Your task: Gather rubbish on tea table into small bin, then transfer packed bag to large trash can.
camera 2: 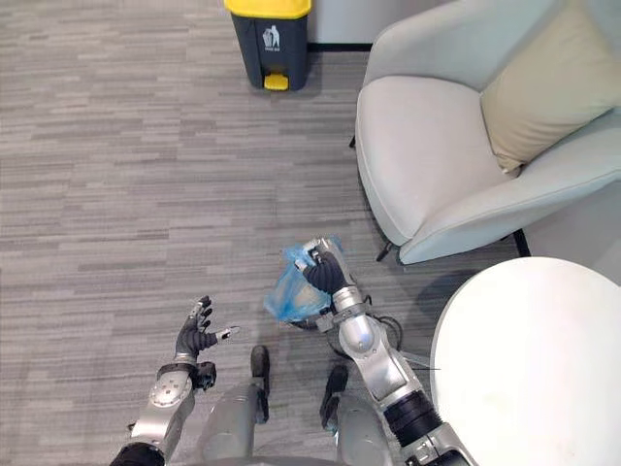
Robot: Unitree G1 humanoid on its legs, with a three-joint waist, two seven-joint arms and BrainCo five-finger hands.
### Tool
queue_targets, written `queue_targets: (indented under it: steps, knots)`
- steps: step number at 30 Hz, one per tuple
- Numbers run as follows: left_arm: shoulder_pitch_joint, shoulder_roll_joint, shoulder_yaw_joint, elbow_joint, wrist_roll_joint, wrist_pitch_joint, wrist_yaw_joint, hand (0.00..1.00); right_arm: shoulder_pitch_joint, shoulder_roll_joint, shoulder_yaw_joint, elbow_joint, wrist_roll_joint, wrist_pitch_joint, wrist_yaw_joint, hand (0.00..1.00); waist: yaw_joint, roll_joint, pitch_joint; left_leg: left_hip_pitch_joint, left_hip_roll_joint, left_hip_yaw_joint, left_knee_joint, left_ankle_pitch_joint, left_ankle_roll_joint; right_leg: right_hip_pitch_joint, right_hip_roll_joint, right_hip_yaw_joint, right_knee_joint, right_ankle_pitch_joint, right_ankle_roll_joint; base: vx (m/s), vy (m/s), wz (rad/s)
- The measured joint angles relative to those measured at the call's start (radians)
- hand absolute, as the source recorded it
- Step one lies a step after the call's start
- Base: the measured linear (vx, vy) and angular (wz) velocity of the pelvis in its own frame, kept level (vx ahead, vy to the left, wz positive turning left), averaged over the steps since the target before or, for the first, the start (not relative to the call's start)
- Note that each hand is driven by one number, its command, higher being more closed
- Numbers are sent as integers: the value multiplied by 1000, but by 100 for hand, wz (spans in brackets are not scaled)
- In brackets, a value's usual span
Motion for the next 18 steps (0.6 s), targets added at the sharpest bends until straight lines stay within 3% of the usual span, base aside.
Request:
queue_targets:
  steps: [7, 12, 18]
  knots:
    - [103, 18, 2, -164, -1, -3, -36, 0, 0, -63, -2, -4, 148, -17, 104, 100, 2, 6, -81, 133, -15, 17, -122, 26, -5, 129, 21, 12, -136, 43, 8, 70, 21, -6]
    - [139, 19, 3, -324, -4, -6, -52, 0, -2, -123, -3, -45, 258, -20, 154, 100, 4, 17, -93, 194, -23, 14, -172, 39, 1, 180, 26, 12, -164, 48, 8, 6, 3, 0]
    - [114, 83, 3, -517, -22, -52, -81, 0, -38, -195, -13, -93, 393, -39, 205, 100, 1, 26, -114, 231, -29, 9, -185, 41, 0, 215, 31, 13, -175, 48, 9, 5, 2, 0]
